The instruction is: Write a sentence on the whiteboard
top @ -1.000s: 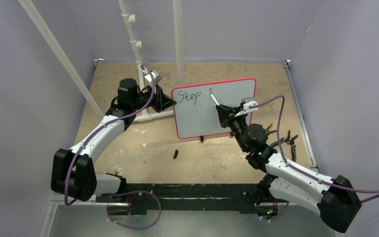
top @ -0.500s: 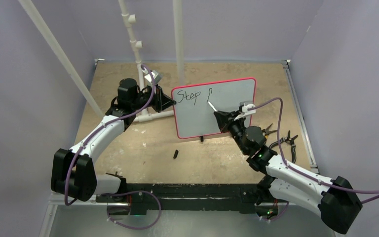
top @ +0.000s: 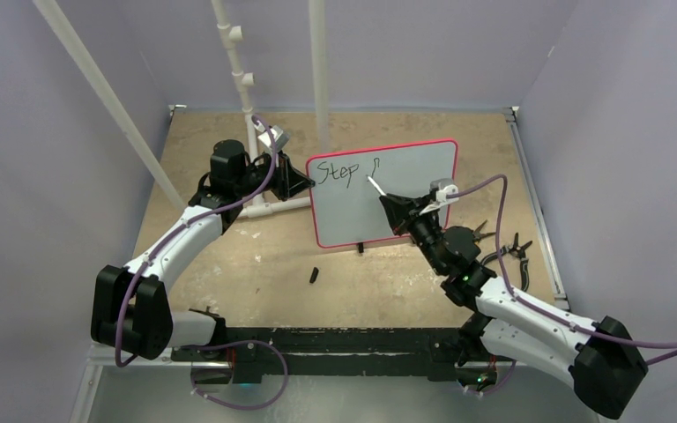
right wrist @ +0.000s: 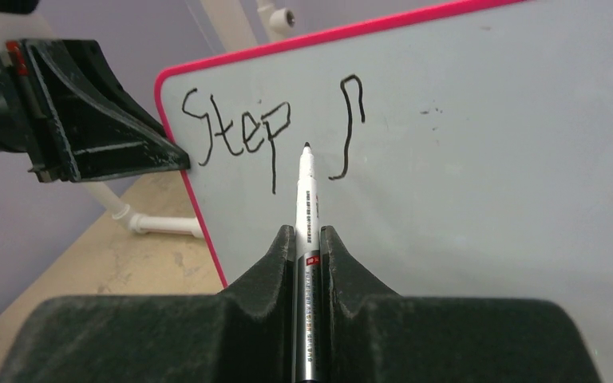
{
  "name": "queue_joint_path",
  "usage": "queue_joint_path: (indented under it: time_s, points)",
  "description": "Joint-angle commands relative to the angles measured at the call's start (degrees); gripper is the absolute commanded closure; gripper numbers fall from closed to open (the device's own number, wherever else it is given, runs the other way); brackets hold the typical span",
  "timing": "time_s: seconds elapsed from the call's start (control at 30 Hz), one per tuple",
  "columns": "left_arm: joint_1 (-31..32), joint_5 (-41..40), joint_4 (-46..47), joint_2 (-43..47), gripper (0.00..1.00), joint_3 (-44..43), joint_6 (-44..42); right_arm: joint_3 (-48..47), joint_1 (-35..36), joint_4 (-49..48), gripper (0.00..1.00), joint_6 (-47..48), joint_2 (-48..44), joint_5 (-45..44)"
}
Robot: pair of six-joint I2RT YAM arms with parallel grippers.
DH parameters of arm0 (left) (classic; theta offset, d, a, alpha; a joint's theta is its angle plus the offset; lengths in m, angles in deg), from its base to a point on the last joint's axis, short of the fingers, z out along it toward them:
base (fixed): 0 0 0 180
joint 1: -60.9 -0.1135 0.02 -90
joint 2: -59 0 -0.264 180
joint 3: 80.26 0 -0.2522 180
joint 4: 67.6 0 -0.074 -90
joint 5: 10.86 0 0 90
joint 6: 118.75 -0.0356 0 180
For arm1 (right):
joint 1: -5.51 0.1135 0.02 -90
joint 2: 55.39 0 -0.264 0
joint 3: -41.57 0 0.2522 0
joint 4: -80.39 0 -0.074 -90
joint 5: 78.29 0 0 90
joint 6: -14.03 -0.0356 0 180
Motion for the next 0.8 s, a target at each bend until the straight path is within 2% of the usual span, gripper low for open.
queue_joint_path:
  time_s: [0.0, 0.47, 0.77]
  points:
    - [-0.3, -0.5, 1.5, 1.0, 1.00, 0.1, -1.5, -2.7, 0.0, -4.0, 1.00, 1.5, -0.6, -1.4]
    - [-0.3, -0.4, 1.5, 0.9, 1.00, 0.1, -1.5, -4.9, 0.0, -1.3, 1.00, 1.1, 3.1, -6.3]
    - [-0.3, -0.4, 1.5, 1.0, 1.00, 0.1, -1.5, -4.4, 0.0, 2.3, 1.00, -0.5, 1.0, -10.7]
